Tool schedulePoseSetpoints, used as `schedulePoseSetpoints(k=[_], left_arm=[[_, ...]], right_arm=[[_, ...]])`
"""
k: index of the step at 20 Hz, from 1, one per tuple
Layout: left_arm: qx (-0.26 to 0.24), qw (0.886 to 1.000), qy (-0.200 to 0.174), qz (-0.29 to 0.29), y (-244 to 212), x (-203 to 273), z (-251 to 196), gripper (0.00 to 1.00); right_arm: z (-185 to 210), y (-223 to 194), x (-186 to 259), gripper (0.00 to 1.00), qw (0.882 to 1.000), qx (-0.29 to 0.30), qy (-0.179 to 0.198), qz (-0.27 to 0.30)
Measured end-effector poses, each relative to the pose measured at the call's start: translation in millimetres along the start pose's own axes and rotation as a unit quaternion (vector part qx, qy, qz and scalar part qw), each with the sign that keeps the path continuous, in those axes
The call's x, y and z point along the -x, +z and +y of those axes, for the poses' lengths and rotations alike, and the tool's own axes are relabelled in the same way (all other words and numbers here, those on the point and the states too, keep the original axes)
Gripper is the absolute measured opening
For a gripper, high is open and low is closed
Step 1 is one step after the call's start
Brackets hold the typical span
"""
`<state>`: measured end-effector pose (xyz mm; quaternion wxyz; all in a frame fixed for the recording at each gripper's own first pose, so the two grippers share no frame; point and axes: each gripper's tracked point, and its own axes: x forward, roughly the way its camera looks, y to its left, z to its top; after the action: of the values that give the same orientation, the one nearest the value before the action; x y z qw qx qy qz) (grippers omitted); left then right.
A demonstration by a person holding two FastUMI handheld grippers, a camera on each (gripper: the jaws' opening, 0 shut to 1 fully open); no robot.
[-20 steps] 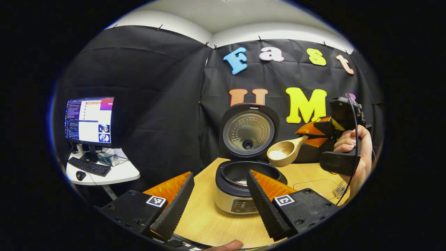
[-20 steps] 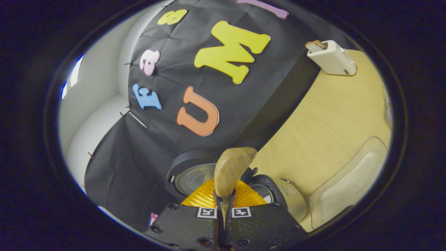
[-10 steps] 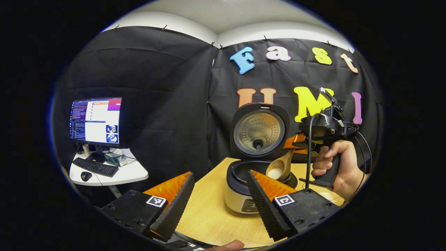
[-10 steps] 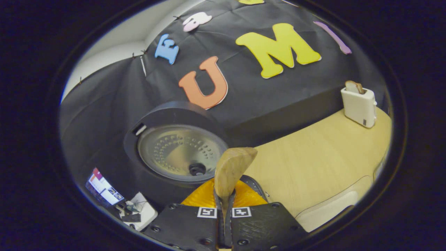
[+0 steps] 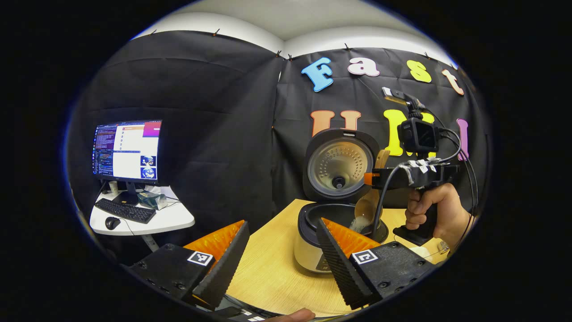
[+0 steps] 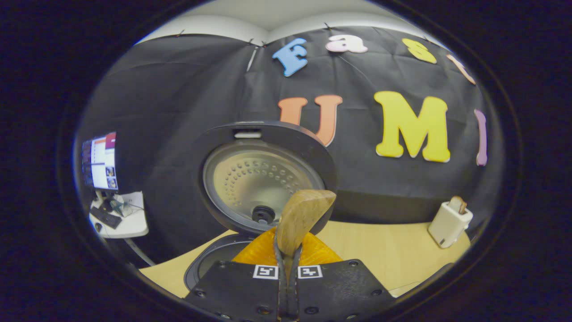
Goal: Close the left gripper, press the button to open the rice cooker; take a wooden spoon from the chopstick holder with the right hand, scoop a spoonful of rice and pour it into the rice cooker, then put the wooden spoon back into the chopstick holder.
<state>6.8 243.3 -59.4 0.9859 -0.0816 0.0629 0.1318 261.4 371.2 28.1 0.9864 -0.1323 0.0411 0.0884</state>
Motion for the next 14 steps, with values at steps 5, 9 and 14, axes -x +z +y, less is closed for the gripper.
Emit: schedulePoseSetpoints(k=[5,9,14], left_arm=[[-0.008,1.0,0.01,-0.009,6.3,3.2,2.4,0.97],[-0.008,1.0,0.015,-0.009,6.1,3.9,3.0,0.97],[-0.008,1.0,0.013,-0.006,6.7,5.7,-4.0,0.97]], right_arm=[[15.5,23.3,16.7,0.01,0.993,0.096,-0.015,-0.07],[21.0,21.2,14.3,0.01,0.985,0.153,-0.023,-0.081],[23.1,20.7,14.7,0.02,0.98,0.181,-0.019,-0.08]])
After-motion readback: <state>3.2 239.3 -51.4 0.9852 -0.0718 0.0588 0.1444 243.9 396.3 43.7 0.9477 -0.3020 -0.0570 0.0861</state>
